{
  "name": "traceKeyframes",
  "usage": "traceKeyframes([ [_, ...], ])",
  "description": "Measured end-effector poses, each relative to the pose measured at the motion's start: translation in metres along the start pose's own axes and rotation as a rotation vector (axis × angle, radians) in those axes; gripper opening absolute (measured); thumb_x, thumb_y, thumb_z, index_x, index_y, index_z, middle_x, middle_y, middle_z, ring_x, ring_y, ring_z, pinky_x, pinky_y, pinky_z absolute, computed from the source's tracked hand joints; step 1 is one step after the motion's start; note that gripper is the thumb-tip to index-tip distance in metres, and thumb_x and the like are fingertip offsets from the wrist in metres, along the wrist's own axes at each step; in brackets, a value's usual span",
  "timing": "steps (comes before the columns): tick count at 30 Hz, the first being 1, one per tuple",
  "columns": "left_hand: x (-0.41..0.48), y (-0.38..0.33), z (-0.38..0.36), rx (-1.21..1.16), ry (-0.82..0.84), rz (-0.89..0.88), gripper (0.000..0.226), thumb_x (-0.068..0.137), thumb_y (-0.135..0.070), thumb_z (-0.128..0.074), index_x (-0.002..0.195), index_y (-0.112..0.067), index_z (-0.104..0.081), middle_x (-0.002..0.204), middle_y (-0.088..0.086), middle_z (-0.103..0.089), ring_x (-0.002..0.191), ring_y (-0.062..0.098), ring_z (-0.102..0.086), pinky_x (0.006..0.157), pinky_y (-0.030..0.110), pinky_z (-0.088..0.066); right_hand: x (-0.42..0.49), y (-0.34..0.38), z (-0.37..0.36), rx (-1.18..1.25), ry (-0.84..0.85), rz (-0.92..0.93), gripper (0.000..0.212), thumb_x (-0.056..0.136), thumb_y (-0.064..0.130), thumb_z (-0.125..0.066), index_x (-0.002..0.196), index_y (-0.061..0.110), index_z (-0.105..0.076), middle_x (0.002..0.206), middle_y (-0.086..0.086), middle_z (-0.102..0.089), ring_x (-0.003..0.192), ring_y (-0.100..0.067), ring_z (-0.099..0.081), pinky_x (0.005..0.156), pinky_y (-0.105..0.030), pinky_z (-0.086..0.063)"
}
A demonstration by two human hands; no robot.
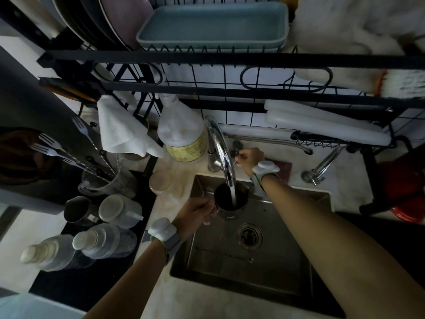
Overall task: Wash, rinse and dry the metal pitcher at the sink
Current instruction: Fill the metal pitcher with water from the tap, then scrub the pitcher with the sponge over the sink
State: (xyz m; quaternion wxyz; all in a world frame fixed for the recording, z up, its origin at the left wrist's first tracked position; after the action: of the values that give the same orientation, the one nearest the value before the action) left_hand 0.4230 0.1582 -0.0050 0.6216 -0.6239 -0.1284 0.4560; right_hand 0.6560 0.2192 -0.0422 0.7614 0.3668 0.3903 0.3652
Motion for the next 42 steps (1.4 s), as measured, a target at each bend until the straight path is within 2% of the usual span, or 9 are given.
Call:
traceKeyframes([
  [7,0.0,-0.002,0.0,0.025,-0.006,-0.006,0.038,0.098,-0.005,-0.045,0.063,-0.012,-0.059,0.052,-0.008,-0.059,0.05,0.013,-0.052,0.052,0.014,-0.041,0.001,-0.003,-0.002,0.005,0.048,-0.077,0.028,0.092,0.013,-0.061,0.098,-0.014,-0.067,0.098,-0.031,-0.07,0.092,-0.039,-0.07,0.09,-0.052,-0.055],
  [13,-0.004,-0.005,-0.001,0.054,0.007,-0.014,0.039,0.098,-0.006,-0.046,0.062,-0.015,-0.058,0.052,-0.007,-0.057,0.056,0.019,-0.052,0.055,0.016,-0.043,0.009,0.0,0.002,-0.04,0.002,-0.169,0.023,0.089,0.01,-0.059,0.101,-0.006,-0.068,0.098,-0.022,-0.073,0.09,-0.03,-0.072,0.079,-0.037,-0.061],
  [18,-0.006,-0.005,-0.001,0.064,0.012,-0.025,0.036,0.098,-0.006,-0.045,0.064,-0.012,-0.057,0.054,0.002,-0.053,0.061,0.026,-0.052,0.058,0.023,-0.041,0.02,0.013,-0.001,-0.097,0.038,-0.171,0.034,0.083,0.008,-0.065,0.114,-0.007,-0.063,0.115,-0.025,-0.067,0.107,-0.036,-0.065,0.094,-0.046,-0.055],
  [25,-0.005,0.0,0.002,0.036,0.002,-0.017,0.037,0.098,-0.008,-0.044,0.063,-0.012,-0.056,0.054,0.001,-0.051,0.061,0.025,-0.052,0.056,0.017,-0.042,0.014,0.031,-0.003,-0.072,0.083,-0.17,0.031,0.088,0.0,-0.057,0.117,-0.01,-0.06,0.118,-0.026,-0.065,0.107,-0.033,-0.066,0.086,-0.035,-0.058],
  [29,-0.008,0.0,0.001,-0.004,0.012,-0.013,0.037,0.098,-0.005,-0.044,0.063,-0.007,-0.055,0.051,-0.004,-0.051,0.055,0.019,-0.048,0.061,0.025,-0.043,0.002,0.028,0.003,-0.086,0.102,-0.105,0.029,0.089,0.002,-0.058,0.114,-0.01,-0.062,0.118,-0.029,-0.064,0.112,-0.039,-0.062,0.098,-0.046,-0.052],
  [33,-0.015,-0.005,0.0,-0.113,0.025,-0.043,0.036,0.098,-0.001,-0.042,0.063,-0.004,-0.053,0.045,-0.003,-0.047,0.044,0.009,-0.046,0.052,0.016,-0.041,-0.018,0.008,0.014,0.112,0.002,-0.157,0.027,0.087,0.002,-0.06,0.112,-0.01,-0.063,0.111,-0.027,-0.068,0.091,-0.028,-0.071,0.082,-0.033,-0.061],
  [36,-0.019,-0.001,0.002,-0.142,-0.016,-0.021,0.042,0.097,-0.019,-0.047,0.058,-0.005,-0.053,0.039,-0.004,-0.048,0.044,0.01,-0.051,0.052,0.016,-0.045,-0.036,-0.005,0.016,0.147,-0.023,-0.16,0.023,0.09,0.002,-0.056,0.107,-0.011,-0.064,0.107,-0.028,-0.069,0.077,-0.02,-0.067,0.074,-0.029,-0.061],
  [39,-0.027,0.003,0.006,-0.062,-0.076,-0.025,0.042,0.094,-0.033,-0.053,0.056,-0.018,-0.061,0.04,-0.008,-0.049,0.056,0.022,-0.057,0.068,0.031,-0.05,-0.06,-0.015,0.021,0.194,-0.048,-0.151,0.027,0.091,0.002,-0.055,0.112,-0.014,-0.059,0.109,-0.029,-0.067,0.078,-0.024,-0.068,0.068,-0.027,-0.062],
  [42,-0.036,0.003,0.001,-0.074,-0.092,-0.061,0.043,0.092,-0.041,-0.053,0.055,-0.021,-0.061,0.039,-0.008,-0.049,0.056,0.022,-0.058,0.075,0.039,-0.051,-0.086,-0.025,0.022,0.162,-0.052,-0.157,0.02,0.09,0.006,-0.057,0.104,-0.006,-0.065,0.107,-0.027,-0.069,0.098,-0.035,-0.069,0.088,-0.044,-0.058],
])
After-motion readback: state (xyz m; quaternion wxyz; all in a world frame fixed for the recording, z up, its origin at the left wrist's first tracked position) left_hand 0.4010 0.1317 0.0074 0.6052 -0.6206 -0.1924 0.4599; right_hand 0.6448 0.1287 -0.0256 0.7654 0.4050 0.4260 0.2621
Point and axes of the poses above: each hand's wrist, its own x-axis towards the middle knuckle, its own z-axis out of the back of the hand, y = z × x, the point moved 8 cm from there along x, towards the middle knuckle
